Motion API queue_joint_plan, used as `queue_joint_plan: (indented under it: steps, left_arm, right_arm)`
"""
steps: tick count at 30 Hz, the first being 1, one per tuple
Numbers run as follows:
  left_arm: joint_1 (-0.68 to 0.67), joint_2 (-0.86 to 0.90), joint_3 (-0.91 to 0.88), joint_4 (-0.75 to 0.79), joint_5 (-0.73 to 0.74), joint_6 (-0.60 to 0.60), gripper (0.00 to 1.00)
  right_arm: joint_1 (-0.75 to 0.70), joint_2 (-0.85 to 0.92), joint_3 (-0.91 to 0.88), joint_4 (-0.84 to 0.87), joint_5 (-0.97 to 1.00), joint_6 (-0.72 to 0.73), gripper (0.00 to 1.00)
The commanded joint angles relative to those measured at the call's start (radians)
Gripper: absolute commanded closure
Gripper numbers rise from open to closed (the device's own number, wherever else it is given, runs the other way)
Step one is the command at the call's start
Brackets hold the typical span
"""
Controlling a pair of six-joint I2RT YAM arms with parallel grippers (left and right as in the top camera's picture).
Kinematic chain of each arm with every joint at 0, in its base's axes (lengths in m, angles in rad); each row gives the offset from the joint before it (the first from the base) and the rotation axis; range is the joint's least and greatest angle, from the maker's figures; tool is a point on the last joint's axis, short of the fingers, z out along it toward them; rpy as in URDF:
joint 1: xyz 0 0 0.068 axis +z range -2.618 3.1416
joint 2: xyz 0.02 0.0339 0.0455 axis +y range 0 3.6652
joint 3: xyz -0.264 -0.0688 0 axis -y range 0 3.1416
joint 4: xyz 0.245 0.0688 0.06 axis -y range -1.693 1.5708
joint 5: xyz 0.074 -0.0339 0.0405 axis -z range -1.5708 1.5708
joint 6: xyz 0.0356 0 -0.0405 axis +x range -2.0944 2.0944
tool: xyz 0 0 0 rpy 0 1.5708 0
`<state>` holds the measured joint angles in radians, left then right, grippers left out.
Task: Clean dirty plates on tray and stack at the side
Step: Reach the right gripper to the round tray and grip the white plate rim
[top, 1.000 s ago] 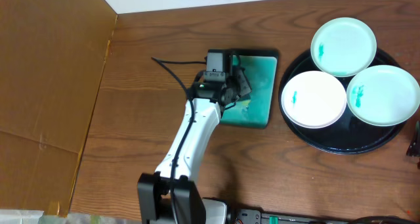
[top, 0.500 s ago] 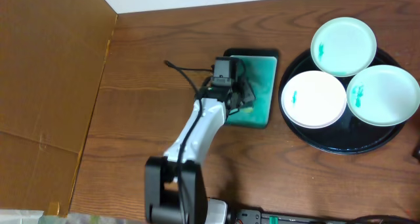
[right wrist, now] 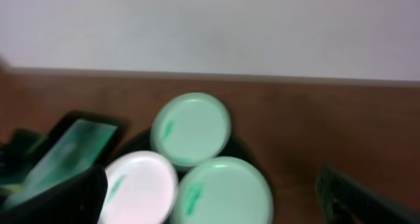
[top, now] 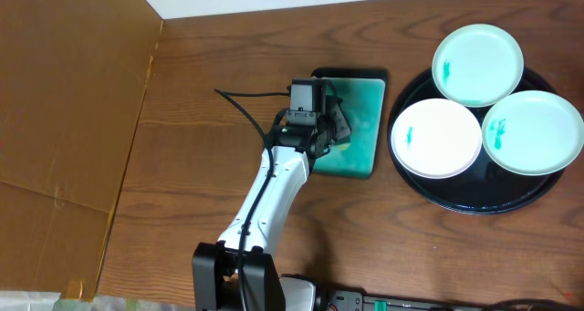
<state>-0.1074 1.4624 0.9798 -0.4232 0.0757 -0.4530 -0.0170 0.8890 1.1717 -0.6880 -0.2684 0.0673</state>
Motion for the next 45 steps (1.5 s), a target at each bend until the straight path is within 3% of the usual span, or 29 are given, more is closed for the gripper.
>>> queue_joint_plan:
  steps: [1, 3, 4, 10, 13, 21, 24, 34, 45]
  left_arm:
    - [0.0, -0.006, 0.019, -0.002, -0.009, -0.013, 0.93]
    - [0.0, -0.006, 0.019, -0.005, -0.009, -0.013, 0.93]
    - [0.0, -0.006, 0.019, -0.005, -0.009, -0.013, 0.93]
    - [0.0, -0.006, 0.019, -0.009, -0.009, -0.013, 0.93]
    - [0.0, -0.006, 0.019, -0.008, -0.009, -0.013, 0.93]
    - [0.0, -0.006, 0.019, -0.009, -0.009, -0.013, 0.93]
    - [0.0, -0.006, 0.019, -0.009, -0.009, -0.013, 0.93]
    - [0.0, -0.006, 0.019, -0.008, -0.009, -0.013, 0.93]
    - [-0.001, -0.006, 0.019, -0.009, -0.008, -0.014, 0.93]
  right_arm:
    - [-0.005, 0.245, 0.16, -0.048, -0.315, -0.022, 0.01]
    - [0.003, 0.345, 0.188, -0.006, -0.44, -0.003, 0.06]
    - [0.013, 0.394, 0.194, 0.012, -0.454, 0.013, 0.3]
    - [0.215, 0.669, 0.197, -0.024, -0.066, 0.035, 0.29]
    - [0.301, 0.796, 0.197, -0.002, 0.024, 0.052, 0.42]
    - [0.41, 1.026, 0.197, 0.094, 0.127, -0.039, 0.45]
    - [0.418, 1.077, 0.197, 0.072, 0.135, -0.039, 0.41]
    - [0.418, 1.111, 0.197, 0.118, 0.129, -0.124, 0.42]
    - [0.419, 1.136, 0.183, 0.137, 0.106, -0.118, 0.45]
